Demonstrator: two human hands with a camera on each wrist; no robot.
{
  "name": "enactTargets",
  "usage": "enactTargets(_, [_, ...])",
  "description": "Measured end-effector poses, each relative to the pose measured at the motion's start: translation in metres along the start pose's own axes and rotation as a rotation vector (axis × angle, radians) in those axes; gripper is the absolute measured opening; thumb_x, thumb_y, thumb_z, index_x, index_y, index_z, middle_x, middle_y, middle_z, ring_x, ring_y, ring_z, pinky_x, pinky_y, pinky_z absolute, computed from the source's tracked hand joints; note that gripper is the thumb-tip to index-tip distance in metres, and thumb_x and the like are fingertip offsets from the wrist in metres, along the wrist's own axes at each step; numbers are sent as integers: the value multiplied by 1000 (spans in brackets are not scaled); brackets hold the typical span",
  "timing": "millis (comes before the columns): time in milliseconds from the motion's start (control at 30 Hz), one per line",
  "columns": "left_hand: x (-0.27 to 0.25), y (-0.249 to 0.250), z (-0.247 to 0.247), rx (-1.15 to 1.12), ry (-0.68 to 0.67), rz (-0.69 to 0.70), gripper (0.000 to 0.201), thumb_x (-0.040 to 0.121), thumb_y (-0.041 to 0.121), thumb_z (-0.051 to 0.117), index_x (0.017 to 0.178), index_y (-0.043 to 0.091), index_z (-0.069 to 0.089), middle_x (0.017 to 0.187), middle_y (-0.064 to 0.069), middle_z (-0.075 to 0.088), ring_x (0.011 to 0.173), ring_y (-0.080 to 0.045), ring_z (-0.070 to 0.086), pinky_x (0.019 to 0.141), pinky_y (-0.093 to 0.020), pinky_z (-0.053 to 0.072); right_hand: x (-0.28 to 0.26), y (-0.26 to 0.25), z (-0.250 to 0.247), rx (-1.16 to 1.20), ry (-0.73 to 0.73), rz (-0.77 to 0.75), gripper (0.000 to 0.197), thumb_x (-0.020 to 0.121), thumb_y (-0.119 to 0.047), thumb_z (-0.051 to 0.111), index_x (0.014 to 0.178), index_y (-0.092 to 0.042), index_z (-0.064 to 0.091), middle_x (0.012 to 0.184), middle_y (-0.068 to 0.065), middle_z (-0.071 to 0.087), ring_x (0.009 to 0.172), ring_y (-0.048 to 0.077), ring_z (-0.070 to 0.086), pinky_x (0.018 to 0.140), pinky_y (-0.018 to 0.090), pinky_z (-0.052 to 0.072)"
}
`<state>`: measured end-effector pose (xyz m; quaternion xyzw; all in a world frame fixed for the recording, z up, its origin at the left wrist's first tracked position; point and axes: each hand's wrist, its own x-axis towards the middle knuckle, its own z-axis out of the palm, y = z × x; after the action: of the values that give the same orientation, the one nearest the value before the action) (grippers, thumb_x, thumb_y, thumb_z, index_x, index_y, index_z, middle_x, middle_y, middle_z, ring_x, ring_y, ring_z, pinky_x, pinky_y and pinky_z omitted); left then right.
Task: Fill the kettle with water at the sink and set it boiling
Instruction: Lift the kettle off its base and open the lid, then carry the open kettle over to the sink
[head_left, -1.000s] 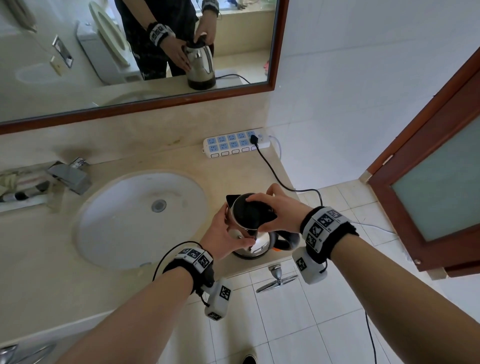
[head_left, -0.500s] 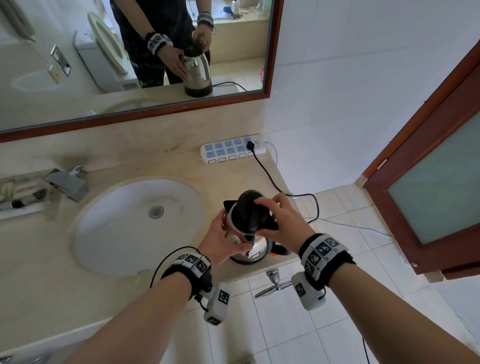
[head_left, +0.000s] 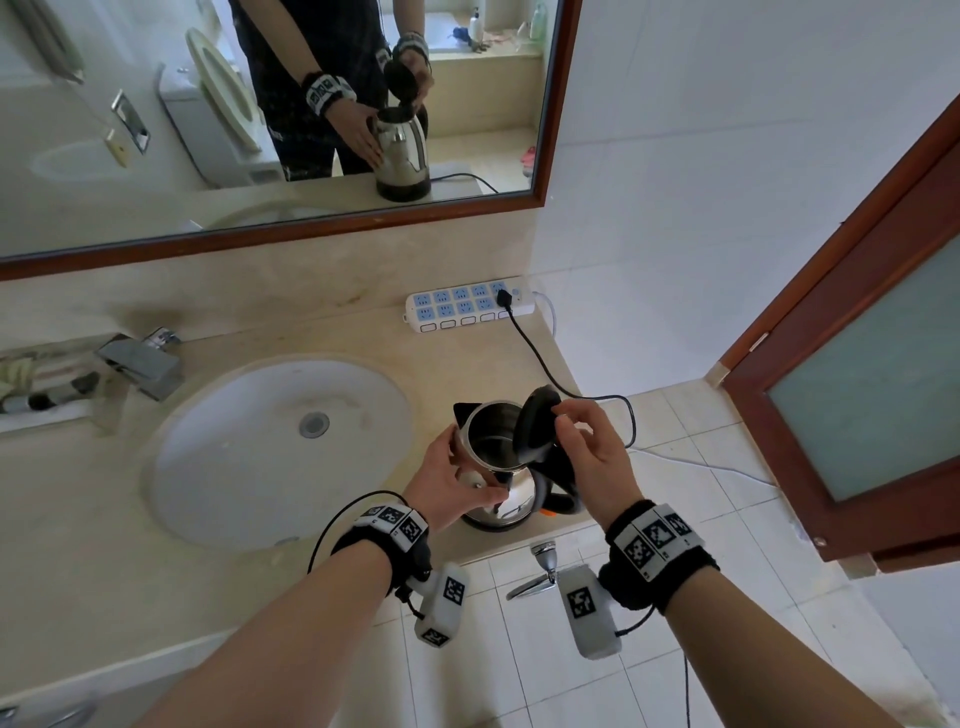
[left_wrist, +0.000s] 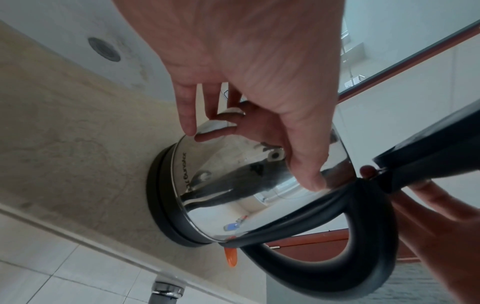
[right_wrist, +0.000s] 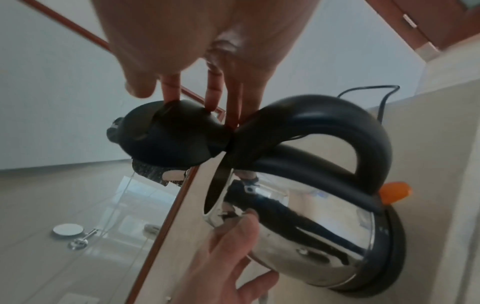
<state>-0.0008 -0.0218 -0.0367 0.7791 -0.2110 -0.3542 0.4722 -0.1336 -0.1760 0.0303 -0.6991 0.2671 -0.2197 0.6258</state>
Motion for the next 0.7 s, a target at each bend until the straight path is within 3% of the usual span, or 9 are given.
enactTargets(67, [1,-1,1,-6,-3,-7,103,63,26,91,148,23,32,136,5,48,115,0,50,89,-15,37,3,-4,4,-5,36,29,8,97,-9,59,101,-16,58,96,3,60,69,-4,61,62,13,50])
enactTargets(167, [2,-3,0,-17,-12,-15,105,64,24,91,150,21,30,138,4,47,114,0,48,89,-16,36,8,-7,5,-40,65,87,14,92,-11,65,98,-18,54,94,-3,60,74,6,62,64,17,49])
enactTargets(300, [3,-3,0,-17,-22,-18,106,66,22,91,150,21,27,139,4,45,116,-4,46,89,-14,36,13,-11,5,-107,85,272,37,90,-22,68,117,-17,44,103,2,56,84,12,60,66,22,46])
enactTargets(433, [5,-5,1,-49,-32,-31,109,66,20,92,151,20,25,141,5,43,120,-4,48,81,-7,39,13,-13,3,-310,-68,433,43,94,-48,54,124,-18,42,107,6,59,86,12,58,69,29,41])
enactTargets(567, [7,-8,1,-62,-31,-30,103,62,24,93,145,26,31,139,6,43,116,-2,50,93,-18,40,15,-20,-9,-399,-236,525,56,94,-62,42,132,-21,42,121,9,59,107,24,57,86,37,36])
enactTargets(700, [8,-14,1,-62,-43,-53,125,50,43,93,153,26,24,147,5,40,128,-9,46,105,-27,42,14,-30,-11,-355,-328,599,67,89,-68,40,137,-22,44,117,6,60,110,23,57,89,37,31])
